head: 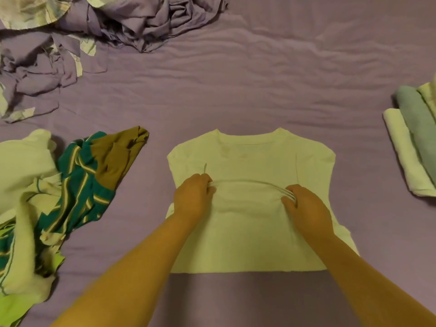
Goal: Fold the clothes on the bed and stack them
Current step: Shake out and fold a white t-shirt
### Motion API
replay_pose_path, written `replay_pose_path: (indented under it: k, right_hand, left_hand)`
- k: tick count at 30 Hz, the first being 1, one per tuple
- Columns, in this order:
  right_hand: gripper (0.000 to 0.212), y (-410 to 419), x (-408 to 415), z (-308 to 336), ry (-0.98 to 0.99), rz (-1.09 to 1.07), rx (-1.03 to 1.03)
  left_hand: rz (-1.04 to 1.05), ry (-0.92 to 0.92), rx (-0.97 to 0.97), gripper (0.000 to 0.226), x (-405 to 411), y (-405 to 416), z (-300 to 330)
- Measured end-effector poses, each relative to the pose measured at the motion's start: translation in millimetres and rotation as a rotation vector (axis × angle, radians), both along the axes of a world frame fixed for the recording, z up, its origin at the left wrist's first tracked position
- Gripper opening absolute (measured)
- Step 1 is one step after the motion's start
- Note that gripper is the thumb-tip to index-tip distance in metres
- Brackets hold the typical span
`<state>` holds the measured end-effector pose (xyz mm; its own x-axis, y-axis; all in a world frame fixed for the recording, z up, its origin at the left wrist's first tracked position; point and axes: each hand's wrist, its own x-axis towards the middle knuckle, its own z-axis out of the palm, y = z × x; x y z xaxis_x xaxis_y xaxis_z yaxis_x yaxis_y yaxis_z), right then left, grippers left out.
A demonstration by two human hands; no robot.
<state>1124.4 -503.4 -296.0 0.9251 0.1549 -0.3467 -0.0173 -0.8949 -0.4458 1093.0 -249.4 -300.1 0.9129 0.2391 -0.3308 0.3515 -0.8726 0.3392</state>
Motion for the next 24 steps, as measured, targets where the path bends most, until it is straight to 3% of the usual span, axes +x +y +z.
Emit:
replay_pose_path:
  k: [6, 11, 13, 16, 20, 24]
  right_hand:
    - [0.025, 2, 34, 22, -0.035, -0.081, 0.128]
    - [0.017, 18, 91, 26, -0.103, -0.169, 0.292]
    - [0.024, 23, 108, 17, -0.075, -0.194, 0.296]
    - [0.030, 24, 115, 1, -0.008, -0.186, 0.234]
    - [0.043, 21, 104, -5, -0.066, -0.113, 0.225]
    - [0.079, 2, 84, -9, -0.080, 0.032, 0.261]
  left_hand:
    - [-0.179, -0.076, 0.079, 0.033, 28, 20, 11]
    - [-0.115, -0.102, 0.149, 0.025, 84, 37, 16]
    - [-0.135, -0.129, 0.272, 0.018, 96, 37, 12]
    - [-0.205, -0.312, 0.437, 0.033, 95, 26, 1]
    - [-0.342, -0.522, 0.301, 0.035, 73, -18, -9]
    - [-0.495, -0.476, 0.185, 0.032, 56, -58, -33]
